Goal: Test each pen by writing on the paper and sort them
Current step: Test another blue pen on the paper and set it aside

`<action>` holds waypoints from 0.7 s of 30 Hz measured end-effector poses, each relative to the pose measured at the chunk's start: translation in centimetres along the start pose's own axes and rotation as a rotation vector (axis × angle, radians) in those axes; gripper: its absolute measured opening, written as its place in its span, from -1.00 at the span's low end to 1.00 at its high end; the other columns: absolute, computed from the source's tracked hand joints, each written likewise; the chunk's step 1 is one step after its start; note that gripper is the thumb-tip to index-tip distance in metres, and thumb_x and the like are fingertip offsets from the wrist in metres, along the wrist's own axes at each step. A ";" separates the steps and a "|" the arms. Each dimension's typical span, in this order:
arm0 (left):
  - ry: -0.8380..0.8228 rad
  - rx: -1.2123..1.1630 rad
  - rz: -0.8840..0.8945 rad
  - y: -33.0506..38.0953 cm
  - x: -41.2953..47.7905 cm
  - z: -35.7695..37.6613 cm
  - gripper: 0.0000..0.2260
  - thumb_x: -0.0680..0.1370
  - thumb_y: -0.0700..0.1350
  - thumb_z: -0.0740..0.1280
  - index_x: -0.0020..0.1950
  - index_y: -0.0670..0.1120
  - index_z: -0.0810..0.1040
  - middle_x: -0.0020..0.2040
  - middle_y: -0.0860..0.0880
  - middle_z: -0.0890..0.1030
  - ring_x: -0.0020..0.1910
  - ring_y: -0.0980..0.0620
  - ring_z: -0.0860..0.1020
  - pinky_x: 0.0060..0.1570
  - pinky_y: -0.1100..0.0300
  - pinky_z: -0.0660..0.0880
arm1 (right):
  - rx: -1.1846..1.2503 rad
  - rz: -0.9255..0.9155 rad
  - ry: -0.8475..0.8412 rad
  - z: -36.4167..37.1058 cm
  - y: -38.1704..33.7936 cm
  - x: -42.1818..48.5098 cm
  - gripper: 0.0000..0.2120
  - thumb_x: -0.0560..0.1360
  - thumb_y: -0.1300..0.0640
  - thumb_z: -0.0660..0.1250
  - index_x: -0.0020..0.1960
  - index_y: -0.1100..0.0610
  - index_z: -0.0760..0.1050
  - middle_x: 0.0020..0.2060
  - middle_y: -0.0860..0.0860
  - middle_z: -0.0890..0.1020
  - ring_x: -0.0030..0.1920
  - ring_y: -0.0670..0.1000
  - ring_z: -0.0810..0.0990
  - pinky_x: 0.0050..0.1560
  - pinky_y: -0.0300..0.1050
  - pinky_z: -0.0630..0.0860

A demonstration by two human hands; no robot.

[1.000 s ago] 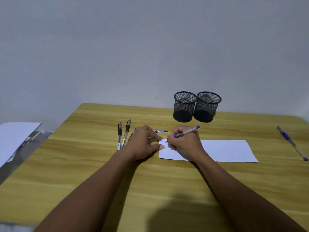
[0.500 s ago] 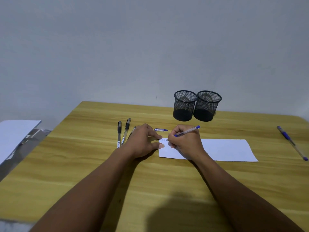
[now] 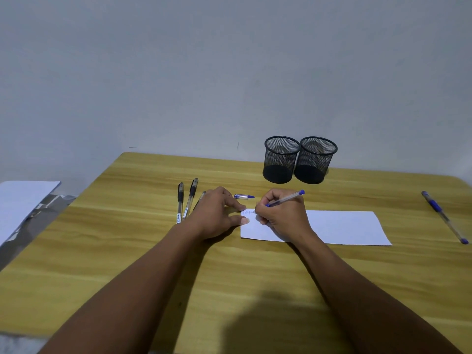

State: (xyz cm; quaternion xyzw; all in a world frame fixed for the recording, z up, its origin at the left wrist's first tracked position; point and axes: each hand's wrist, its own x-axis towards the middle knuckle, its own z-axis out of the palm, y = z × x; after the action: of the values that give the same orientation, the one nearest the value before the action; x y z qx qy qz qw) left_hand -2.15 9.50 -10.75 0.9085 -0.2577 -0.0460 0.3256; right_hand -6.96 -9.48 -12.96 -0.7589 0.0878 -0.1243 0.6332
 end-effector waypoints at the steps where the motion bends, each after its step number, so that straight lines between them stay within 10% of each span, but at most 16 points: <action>1: 0.003 0.001 0.000 0.0 0.0 0.0 -0.66 0.39 0.10 0.57 0.14 0.09 0.71 0.13 0.07 0.51 0.19 0.04 0.48 0.21 -0.01 0.50 | 0.004 0.008 -0.003 0.0 0.0 0.0 -0.88 0.25 0.24 0.47 -0.39 0.10 0.56 -0.47 0.17 0.61 -0.43 0.17 0.60 -0.30 0.05 0.56; 21: 0.074 0.243 0.004 2.0 3.6 -0.2 -0.72 0.56 0.06 0.40 0.22 0.00 0.65 0.10 0.01 0.56 0.02 0.03 0.53 -0.05 0.19 0.46 | 0.369 0.235 0.075 -2.0 -2.6 0.9 -0.83 0.60 0.23 0.38 -0.03 0.36 0.62 -0.31 0.25 0.63 -0.41 0.04 0.57 -0.40 -0.11 0.49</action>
State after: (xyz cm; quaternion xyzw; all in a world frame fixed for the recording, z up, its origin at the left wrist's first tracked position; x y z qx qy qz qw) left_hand 0.17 6.49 -9.03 0.9418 -0.2510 0.0200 0.2226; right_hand -6.74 -11.20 -10.02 -0.6098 0.1747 -0.0918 0.7676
